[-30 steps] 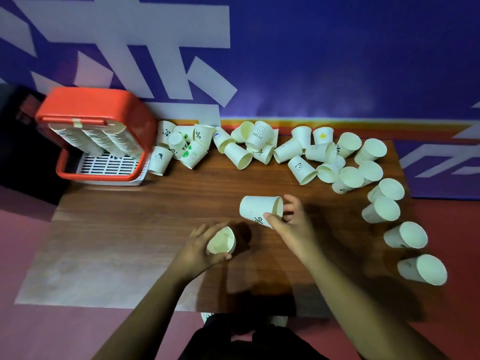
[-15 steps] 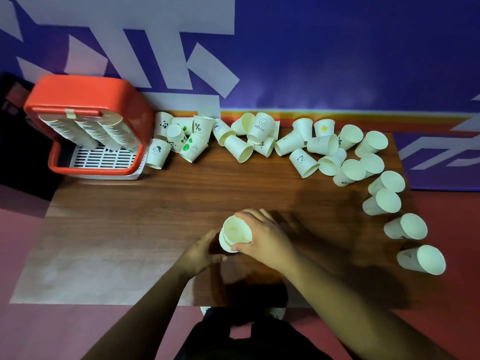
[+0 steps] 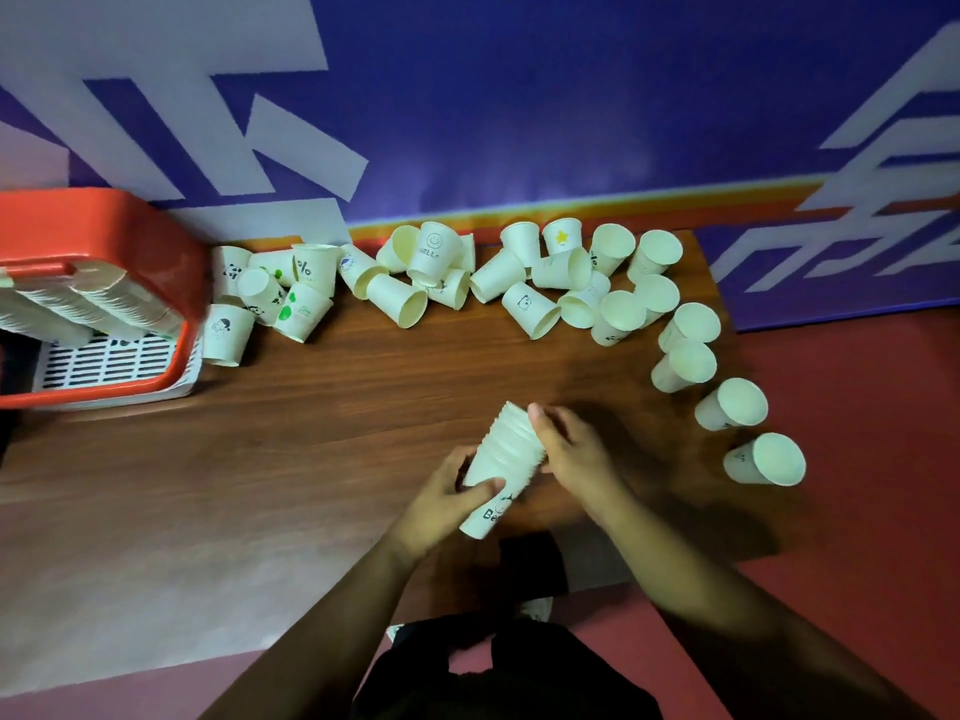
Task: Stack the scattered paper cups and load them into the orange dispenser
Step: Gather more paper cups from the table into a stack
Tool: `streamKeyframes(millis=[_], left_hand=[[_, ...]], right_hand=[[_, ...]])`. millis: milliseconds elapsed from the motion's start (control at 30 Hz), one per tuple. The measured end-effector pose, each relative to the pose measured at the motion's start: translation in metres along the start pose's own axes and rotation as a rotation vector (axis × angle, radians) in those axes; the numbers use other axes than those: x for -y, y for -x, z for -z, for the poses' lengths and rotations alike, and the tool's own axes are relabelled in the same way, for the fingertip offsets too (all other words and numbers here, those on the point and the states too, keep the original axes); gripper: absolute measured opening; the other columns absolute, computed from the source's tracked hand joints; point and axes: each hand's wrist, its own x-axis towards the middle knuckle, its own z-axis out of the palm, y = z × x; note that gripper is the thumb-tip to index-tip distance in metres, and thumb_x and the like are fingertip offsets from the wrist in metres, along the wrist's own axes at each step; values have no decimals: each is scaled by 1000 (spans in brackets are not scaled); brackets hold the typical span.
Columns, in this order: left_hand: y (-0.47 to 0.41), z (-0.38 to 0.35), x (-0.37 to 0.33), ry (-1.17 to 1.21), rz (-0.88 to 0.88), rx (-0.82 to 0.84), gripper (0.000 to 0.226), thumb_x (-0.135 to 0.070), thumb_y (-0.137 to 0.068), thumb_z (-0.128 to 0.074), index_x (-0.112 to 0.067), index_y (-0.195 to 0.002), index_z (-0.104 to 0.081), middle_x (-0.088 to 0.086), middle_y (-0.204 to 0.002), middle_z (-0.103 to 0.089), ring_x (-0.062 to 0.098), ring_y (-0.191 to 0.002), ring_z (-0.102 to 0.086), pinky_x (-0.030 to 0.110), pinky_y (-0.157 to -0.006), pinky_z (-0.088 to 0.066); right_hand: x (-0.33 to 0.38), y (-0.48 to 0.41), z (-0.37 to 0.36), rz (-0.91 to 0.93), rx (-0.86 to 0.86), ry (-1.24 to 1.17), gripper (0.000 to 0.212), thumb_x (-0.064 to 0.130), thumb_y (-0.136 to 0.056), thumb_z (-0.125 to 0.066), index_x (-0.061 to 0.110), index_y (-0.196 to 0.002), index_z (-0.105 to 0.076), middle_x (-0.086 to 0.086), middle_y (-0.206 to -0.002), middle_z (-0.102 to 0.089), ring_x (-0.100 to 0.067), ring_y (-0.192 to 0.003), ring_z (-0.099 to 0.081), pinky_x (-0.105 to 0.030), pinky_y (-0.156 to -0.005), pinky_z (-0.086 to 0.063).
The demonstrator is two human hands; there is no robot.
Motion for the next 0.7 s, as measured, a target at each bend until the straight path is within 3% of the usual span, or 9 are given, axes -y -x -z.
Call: streamKeyframes(millis=[133,200,300,400,533,700], left_hand=[[-18,-34,-17,59,-5,67,59,-44,-77,-79,-36,-131,-56,-7,-125,-69,14,-114,-67,37,-98,-55],[-27,-53,-23,71,-11,83,66,-51,-73,-79,-36,-133,-56,-7,-127,-69,17,-116,-67,45,-102,-53],[-37,-80,-29,48,-26,109,67,-53,-72,-78,-34,-133,-57,-8,-124,-70,16,-116,-66,42,-102,-52],[-45,-104,-32,34,-7,137,62,-52,-72,-78,-39,-130,-58,-9,-124,-70,18,-115,-67,45,-103,-52],[-53,-130,-32,26,11,142,64,-49,-72,-78,-36,-130,-57,-7,-123,-71,18,-113,-68,46,-102,-53],[-61,-157,-33,2,31,141,73,-50,-67,-80,-29,-133,-56,-5,-122,-72,18,-112,-69,42,-101,-54]], right_hand=[[-18,14,60,51,-107,41,58,71,-82,-49,30,-122,-57,6,-120,-62,-14,-112,-60,-45,-96,-52],[-37,19,100,124,-265,131,45,49,-90,-60,19,-123,-59,0,-119,-62,-16,-108,-60,-38,-95,-51],[-78,21,157,210,-539,381,25,24,-88,-68,8,-107,-63,-9,-106,-61,-25,-96,-60,-38,-86,-50],[-125,13,198,102,-707,561,28,19,-81,-72,2,-101,-63,-20,-101,-63,-36,-97,-57,-42,-85,-50],[-170,-2,220,-134,-567,722,35,27,-81,-68,-1,-102,-62,-24,-103,-61,-38,-93,-57,-42,-80,-52],[-198,-12,231,-95,-473,799,34,30,-78,-48,6,-88,-70,-15,-94,-65,-37,-96,-60,-41,-83,-50]])
